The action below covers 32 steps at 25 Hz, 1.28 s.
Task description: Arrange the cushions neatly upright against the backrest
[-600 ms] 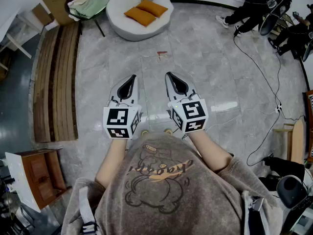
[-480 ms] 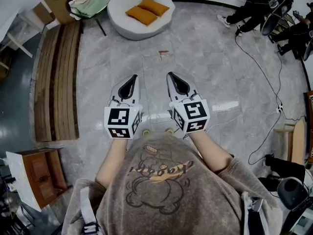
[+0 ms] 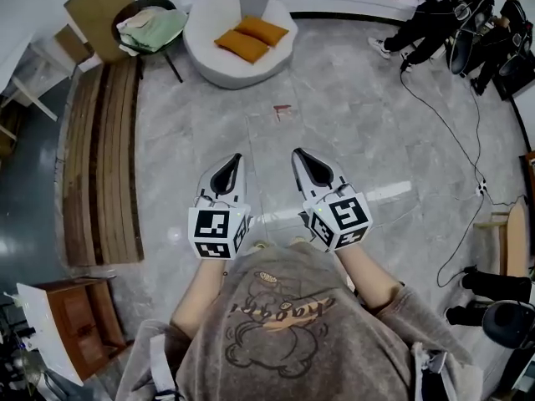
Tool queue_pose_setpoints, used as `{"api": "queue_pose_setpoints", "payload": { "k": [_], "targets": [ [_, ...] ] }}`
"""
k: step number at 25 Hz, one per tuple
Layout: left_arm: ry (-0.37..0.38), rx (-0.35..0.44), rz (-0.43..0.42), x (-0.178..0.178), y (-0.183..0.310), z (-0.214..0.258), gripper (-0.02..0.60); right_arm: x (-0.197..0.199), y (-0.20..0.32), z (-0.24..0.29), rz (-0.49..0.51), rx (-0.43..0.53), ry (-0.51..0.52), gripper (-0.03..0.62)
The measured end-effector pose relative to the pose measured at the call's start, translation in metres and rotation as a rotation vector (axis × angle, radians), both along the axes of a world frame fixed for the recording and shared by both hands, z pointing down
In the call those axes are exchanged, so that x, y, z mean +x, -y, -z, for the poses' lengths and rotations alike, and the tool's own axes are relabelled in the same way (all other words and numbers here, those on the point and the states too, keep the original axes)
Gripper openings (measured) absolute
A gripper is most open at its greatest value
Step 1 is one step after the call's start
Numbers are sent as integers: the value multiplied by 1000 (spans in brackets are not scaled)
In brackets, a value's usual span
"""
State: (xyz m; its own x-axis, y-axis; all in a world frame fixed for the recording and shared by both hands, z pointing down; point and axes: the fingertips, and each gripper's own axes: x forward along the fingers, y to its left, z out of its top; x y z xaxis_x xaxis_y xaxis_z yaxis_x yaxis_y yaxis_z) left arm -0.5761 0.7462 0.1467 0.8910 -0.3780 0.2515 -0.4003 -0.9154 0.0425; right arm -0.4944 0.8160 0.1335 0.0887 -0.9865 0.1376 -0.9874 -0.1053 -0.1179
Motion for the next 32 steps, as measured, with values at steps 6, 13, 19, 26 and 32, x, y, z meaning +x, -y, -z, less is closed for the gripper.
{"api": "queue_pose_setpoints", "payload": {
  "k": [6, 13, 19, 26, 32],
  "targets": [
    [-5, 2, -27, 0, 17, -2, 5, 5, 10, -3, -43, -2, -8, 21],
    [3, 1, -34, 24, 43, -7, 5, 31, 36, -5, -53, 6, -16, 21],
    [9, 4, -30, 61, 75, -14, 5, 72, 70, -14, -54, 4, -4, 21],
    [11, 0, -17, 114, 117, -8, 5, 124, 113, -13, -32, -12, 7, 21],
    [14, -13, 0, 160, 149, -4, 5, 164, 146, -12, 0, -30, 19, 21]
  ]
}}
